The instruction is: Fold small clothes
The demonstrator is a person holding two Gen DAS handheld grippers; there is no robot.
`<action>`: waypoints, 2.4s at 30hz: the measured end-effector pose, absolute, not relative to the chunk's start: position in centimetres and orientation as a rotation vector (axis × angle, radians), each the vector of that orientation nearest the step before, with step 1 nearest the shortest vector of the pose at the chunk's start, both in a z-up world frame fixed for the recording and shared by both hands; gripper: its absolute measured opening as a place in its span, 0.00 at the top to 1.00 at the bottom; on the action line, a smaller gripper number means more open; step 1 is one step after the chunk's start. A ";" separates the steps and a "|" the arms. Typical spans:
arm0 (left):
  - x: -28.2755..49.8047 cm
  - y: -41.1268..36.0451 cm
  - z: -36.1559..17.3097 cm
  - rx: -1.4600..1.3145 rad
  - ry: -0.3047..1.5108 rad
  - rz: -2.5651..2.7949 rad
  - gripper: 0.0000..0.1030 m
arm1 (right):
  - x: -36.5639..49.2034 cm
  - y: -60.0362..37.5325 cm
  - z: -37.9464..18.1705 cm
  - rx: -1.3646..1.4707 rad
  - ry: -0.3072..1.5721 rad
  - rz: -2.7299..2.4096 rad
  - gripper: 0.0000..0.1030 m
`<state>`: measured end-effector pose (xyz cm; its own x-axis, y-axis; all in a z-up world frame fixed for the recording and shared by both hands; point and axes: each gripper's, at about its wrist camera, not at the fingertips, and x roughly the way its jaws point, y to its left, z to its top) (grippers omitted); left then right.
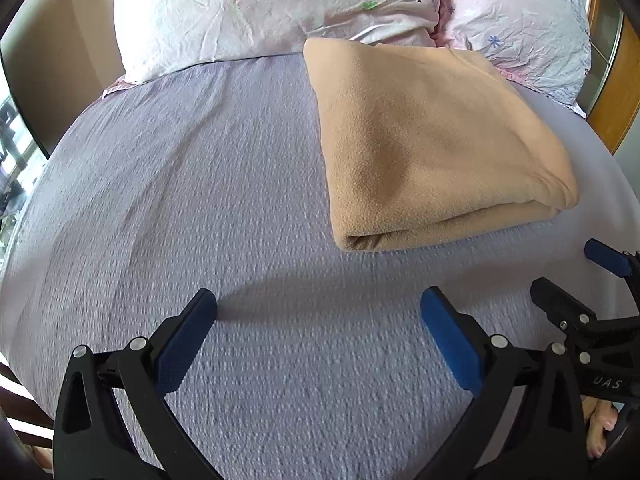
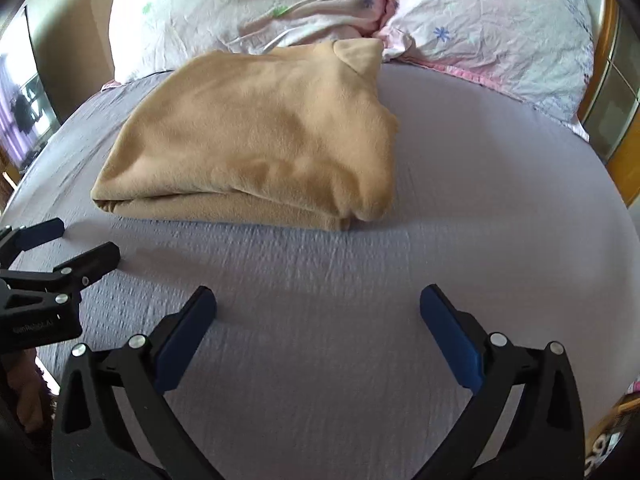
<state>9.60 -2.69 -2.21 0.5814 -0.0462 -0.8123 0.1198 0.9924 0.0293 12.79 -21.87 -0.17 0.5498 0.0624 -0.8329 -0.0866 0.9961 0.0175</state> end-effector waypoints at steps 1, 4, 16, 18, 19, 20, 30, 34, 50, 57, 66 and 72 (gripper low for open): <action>9.6 -2.6 -2.2 0.084 0.950 -0.097 0.01 | 12.8 -21.9 -0.2 -0.026 0.988 0.087 0.02; 9.6 -2.5 -2.1 0.085 0.968 -0.096 0.01 | 12.9 -21.9 -0.2 -0.025 0.994 0.084 0.02; 9.8 -2.3 -1.9 0.075 1.015 -0.066 0.01 | 13.0 -21.9 -0.2 -0.022 0.999 0.075 0.02; 9.9 -2.3 -1.9 0.076 1.020 -0.067 0.01 | 13.0 -21.9 -0.2 -0.022 0.999 0.075 0.02; 9.9 -2.3 -1.9 0.076 1.022 -0.067 0.01 | 13.0 -21.9 -0.2 -0.021 0.999 0.074 0.02; 9.9 -2.3 -1.9 0.076 1.024 -0.066 0.01 | 13.0 -21.9 -0.2 -0.022 0.999 0.074 0.02; 9.9 -2.1 -1.8 0.074 1.019 -0.062 0.01 | 13.0 -21.9 -0.2 -0.019 1.001 0.070 0.02; 9.9 -2.1 -1.8 0.074 1.019 -0.062 0.01 | 13.1 -21.9 -0.1 -0.017 1.003 0.066 0.02; 9.9 -2.0 -1.8 0.074 1.019 -0.063 0.01 | 13.1 -22.0 -0.2 -0.017 1.001 0.067 0.02; 9.9 -2.1 -1.9 0.074 1.019 -0.063 0.01 | 13.1 -22.0 -0.1 -0.013 0.999 0.062 0.02; 9.9 -2.1 -1.9 0.074 1.019 -0.062 0.01 | 13.0 -21.9 -0.1 -0.012 0.998 0.060 0.02; 10.0 -2.0 -1.8 0.072 1.019 -0.057 0.01 | 13.0 -22.0 -0.1 -0.012 0.997 0.061 0.02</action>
<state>10.00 -2.03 -1.79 0.5230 -0.0138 -0.8522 0.0807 0.9962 0.0333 13.04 -21.95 -0.14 0.5409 0.0455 -0.8398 -0.0569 0.9982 0.0174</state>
